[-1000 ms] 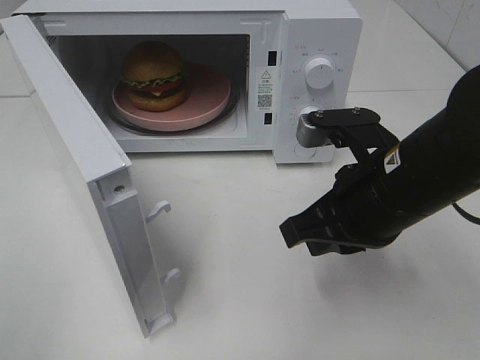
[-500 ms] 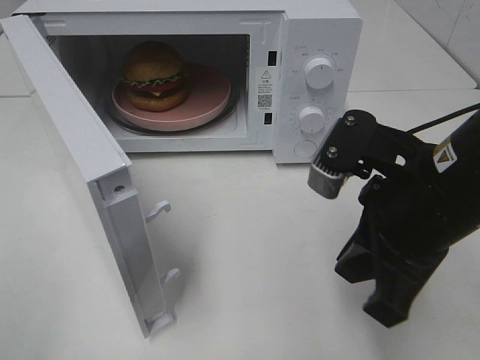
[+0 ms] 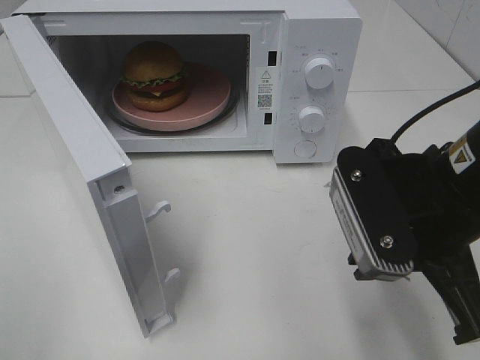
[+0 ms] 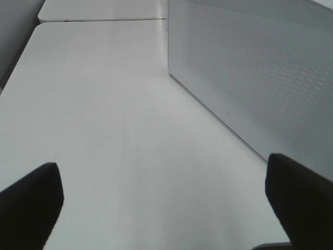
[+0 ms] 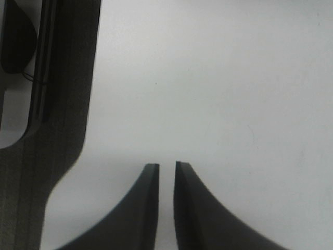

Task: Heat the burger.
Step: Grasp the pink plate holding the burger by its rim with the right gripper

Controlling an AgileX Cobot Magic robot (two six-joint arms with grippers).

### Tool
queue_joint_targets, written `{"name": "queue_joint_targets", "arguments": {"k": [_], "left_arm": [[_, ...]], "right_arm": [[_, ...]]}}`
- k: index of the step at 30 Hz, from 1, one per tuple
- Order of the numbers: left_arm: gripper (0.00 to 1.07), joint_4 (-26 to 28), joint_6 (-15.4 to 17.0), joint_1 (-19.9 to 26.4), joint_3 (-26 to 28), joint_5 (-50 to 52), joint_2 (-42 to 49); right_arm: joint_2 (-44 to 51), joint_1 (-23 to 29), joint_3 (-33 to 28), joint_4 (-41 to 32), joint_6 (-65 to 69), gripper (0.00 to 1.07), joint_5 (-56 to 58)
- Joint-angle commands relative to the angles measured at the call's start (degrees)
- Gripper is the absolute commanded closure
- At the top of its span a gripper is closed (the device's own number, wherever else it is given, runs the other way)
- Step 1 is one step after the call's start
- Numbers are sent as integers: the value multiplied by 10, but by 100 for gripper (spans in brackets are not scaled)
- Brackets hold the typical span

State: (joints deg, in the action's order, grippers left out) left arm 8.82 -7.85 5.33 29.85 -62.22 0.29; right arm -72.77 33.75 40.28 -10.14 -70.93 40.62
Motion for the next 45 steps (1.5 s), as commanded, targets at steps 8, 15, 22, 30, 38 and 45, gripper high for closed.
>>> {"name": "queue_joint_targets", "arguments": {"k": [8, 15, 22, 30, 38, 45], "left_arm": [[9, 2, 4, 2, -2, 7, 3], [9, 2, 4, 2, -2, 7, 3], [9, 2, 4, 2, -2, 7, 3], [9, 2, 4, 2, -2, 7, 3], [9, 2, 4, 2, -2, 7, 3], [9, 2, 4, 2, -2, 7, 3]], "right_arm": [[1, -1, -2, 135, 5, 75, -22], [1, -1, -1, 171, 95, 32, -52], [-9, -1, 26, 186, 119, 15, -42], [-34, 20, 60, 230, 121, 17, -46], [-103, 55, 120, 257, 121, 19, -83], [-157, 60, 175, 275, 112, 20, -133]]}}
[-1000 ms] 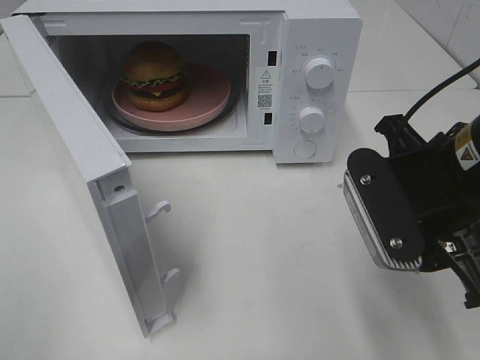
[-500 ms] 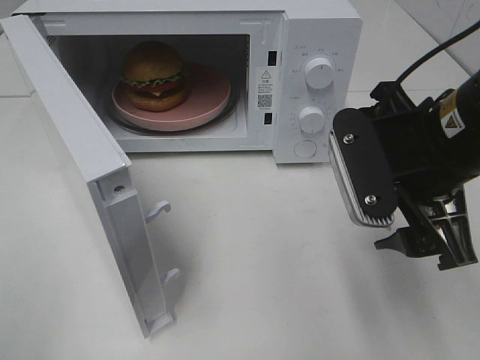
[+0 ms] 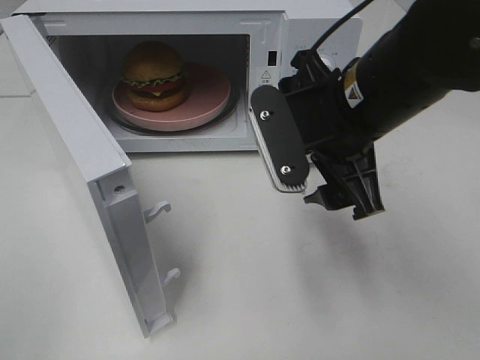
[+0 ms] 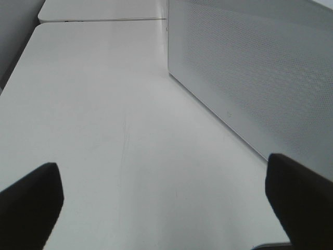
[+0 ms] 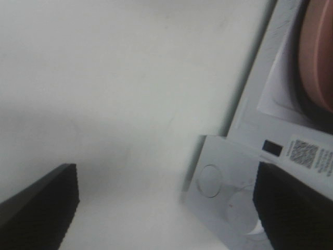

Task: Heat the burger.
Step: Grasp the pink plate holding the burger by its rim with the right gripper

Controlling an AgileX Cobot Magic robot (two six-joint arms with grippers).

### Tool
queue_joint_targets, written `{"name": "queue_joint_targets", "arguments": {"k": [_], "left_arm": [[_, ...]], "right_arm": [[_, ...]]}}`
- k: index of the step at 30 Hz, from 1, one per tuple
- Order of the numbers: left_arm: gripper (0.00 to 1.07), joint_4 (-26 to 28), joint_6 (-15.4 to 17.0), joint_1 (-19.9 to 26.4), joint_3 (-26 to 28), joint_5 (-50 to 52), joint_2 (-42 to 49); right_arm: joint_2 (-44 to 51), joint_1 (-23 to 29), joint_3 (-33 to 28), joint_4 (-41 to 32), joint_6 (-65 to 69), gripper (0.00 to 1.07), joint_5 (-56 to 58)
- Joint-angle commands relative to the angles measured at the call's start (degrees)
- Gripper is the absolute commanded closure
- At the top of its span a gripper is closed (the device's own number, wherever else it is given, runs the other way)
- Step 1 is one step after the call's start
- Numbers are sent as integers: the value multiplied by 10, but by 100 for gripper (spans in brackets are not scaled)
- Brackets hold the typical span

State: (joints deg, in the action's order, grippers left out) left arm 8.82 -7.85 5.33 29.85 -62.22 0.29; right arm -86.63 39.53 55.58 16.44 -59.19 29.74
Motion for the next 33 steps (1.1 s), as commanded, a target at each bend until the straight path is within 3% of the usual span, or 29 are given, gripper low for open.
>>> {"name": "queue_joint_targets", "arguments": {"k": [1, 33], "left_arm": [[9, 2, 4, 2, -2, 7, 3], [9, 2, 5, 2, -2, 7, 3]], "right_arm": [[-18, 2, 22, 9, -5, 20, -25], [-242, 22, 249, 9, -5, 23, -79]]}}
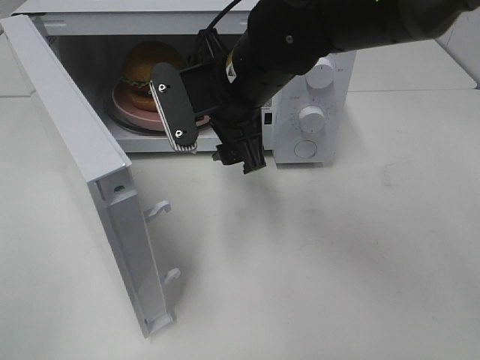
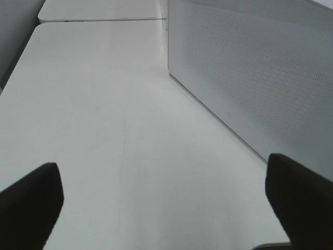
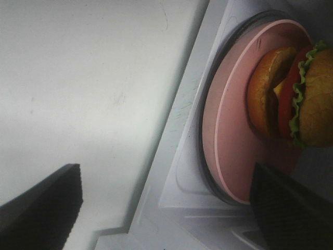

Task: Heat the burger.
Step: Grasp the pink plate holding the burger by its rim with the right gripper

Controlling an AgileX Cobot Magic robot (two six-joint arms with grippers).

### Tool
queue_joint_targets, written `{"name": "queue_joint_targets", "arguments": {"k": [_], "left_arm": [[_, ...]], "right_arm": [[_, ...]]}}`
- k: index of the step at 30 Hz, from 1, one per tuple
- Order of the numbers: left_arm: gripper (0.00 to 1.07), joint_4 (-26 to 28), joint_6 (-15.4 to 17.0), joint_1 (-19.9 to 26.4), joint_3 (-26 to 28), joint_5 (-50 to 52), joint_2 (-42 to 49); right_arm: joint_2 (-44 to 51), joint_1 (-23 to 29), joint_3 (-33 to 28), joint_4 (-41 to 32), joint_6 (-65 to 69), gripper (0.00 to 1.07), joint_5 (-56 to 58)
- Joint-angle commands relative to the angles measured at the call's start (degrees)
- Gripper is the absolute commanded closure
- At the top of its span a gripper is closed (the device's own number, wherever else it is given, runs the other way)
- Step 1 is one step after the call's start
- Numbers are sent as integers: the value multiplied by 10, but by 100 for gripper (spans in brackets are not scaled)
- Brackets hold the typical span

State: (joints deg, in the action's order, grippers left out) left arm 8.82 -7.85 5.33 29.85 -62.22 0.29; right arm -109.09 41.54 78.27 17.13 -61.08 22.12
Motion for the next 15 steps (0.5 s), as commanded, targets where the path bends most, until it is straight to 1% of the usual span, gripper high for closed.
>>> {"name": "queue_joint_targets", "arguments": {"k": [1, 8, 9, 11, 15], "left_arm": [[9, 2, 5, 2, -2, 7, 3], [9, 2, 5, 2, -2, 7, 3], [9, 2, 5, 2, -2, 7, 3], [9, 2, 5, 2, -2, 7, 3], [9, 2, 5, 2, -2, 7, 3]], "right_arm": [[-30, 2, 37, 2, 18, 24, -1], [-69, 2, 78, 0, 38, 24, 15], [-80, 2, 93, 0, 45, 24, 18], [-86, 2, 100, 0, 48, 25, 19], [-111, 2, 136, -1, 53, 25, 33]]}}
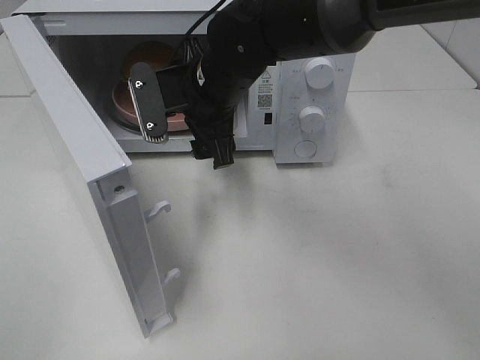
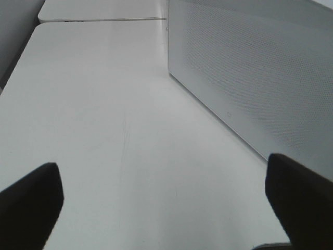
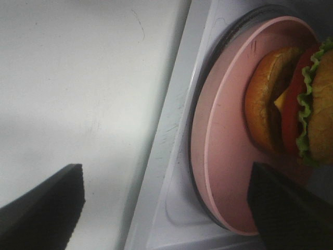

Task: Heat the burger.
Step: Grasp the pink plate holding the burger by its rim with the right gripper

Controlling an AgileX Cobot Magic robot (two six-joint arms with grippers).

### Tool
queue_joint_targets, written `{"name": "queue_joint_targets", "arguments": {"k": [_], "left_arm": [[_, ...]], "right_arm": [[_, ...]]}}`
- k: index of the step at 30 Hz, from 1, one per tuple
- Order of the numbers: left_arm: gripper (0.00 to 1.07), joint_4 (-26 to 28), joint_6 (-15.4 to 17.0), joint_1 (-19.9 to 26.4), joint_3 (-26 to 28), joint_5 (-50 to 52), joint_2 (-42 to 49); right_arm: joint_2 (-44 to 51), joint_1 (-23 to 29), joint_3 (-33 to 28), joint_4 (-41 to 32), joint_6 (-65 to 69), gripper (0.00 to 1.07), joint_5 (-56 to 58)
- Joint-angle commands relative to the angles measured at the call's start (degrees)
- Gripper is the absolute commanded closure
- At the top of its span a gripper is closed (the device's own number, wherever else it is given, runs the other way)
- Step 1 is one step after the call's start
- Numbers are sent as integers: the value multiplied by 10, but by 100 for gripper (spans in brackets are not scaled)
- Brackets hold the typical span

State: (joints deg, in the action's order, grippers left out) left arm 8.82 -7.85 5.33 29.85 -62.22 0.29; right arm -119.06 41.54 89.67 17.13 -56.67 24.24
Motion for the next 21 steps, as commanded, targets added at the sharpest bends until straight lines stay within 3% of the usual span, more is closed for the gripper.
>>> {"name": "queue_joint_targets", "arguments": {"k": [1, 21], "left_arm": [[9, 2, 5, 2, -2, 7, 3], [9, 2, 4, 2, -2, 7, 3]], "right_arm": [[-11, 2, 22, -1, 9, 25, 12], [-119, -2, 159, 2, 53, 28, 33]]}}
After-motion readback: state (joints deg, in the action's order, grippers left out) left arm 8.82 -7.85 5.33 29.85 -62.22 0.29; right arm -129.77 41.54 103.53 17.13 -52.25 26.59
